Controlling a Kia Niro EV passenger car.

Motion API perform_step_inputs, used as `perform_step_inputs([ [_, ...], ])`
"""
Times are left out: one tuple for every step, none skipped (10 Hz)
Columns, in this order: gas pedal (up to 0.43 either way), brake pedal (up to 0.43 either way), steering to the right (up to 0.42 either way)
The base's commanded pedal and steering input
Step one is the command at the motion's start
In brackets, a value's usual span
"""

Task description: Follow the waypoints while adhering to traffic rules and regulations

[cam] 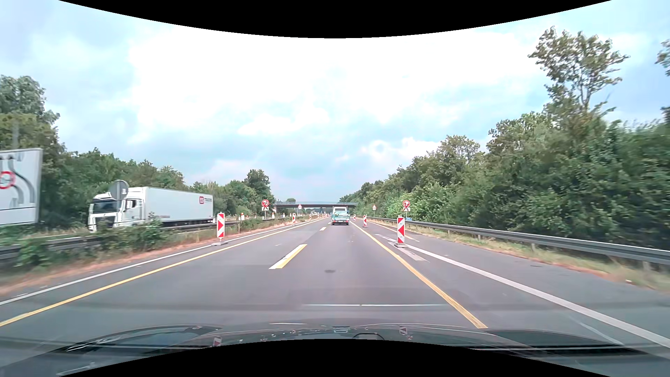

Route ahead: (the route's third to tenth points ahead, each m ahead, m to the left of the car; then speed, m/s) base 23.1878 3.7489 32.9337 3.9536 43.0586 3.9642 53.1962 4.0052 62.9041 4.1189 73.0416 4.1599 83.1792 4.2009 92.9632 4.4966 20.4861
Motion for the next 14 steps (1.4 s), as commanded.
perform_step_inputs([
  [0.000,0.000,-0.003],
  [0.000,0.000,-0.002],
  [0.000,0.000,-0.002],
  [0.000,0.000,-0.003],
  [0.000,0.000,-0.003],
  [0.000,0.000,-0.003],
  [0.000,0.000,-0.003],
  [0.000,0.000,-0.003],
  [0.000,0.000,-0.003],
  [0.000,0.000,-0.003],
  [0.000,0.000,-0.003],
  [0.000,0.000,-0.003],
  [0.000,0.000,-0.004],
  [0.000,0.000,-0.004],
])
